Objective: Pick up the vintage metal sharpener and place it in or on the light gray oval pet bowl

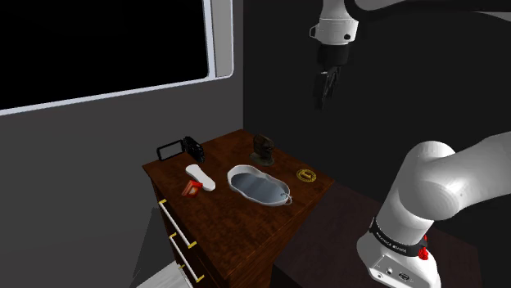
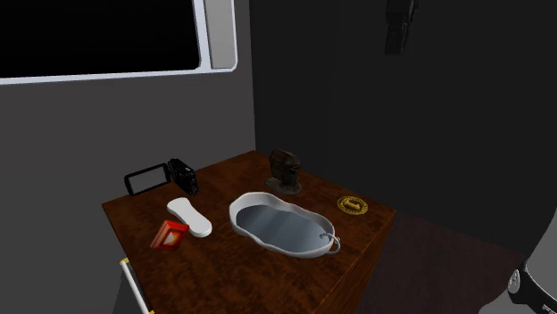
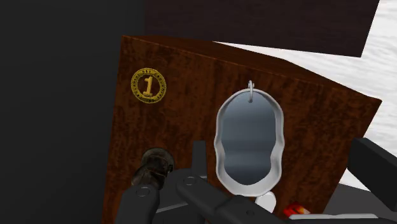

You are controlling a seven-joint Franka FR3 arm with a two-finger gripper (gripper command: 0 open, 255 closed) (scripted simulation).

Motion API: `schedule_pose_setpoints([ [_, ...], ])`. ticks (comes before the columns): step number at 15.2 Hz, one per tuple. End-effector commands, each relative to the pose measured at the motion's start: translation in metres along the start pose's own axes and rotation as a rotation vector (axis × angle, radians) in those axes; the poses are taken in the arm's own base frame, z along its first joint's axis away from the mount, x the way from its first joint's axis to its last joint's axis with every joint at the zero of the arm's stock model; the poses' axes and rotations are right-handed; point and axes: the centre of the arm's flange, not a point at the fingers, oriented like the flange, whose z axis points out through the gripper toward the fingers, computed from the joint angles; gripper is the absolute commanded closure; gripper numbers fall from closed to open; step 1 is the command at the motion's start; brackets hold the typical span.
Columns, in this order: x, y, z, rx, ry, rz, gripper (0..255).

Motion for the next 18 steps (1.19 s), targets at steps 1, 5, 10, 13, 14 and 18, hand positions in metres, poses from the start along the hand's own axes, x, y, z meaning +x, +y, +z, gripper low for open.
schedule_pose_setpoints([
  [1, 0.000, 0.000, 0.000, 0.000, 0.000, 0.000, 0],
  [5, 0.032, 0.016, 0.039, 0.021, 0.004, 0.068, 0],
  [10, 0.072, 0.038, 0.088, 0.047, 0.009, 0.154, 0],
  [13, 0.094, 0.052, 0.118, 0.063, 0.013, 0.205, 0],
  [14, 0.102, 0.057, 0.128, 0.068, 0.014, 0.222, 0],
  [18, 0.131, 0.077, 0.167, 0.089, 0.018, 0.291, 0],
])
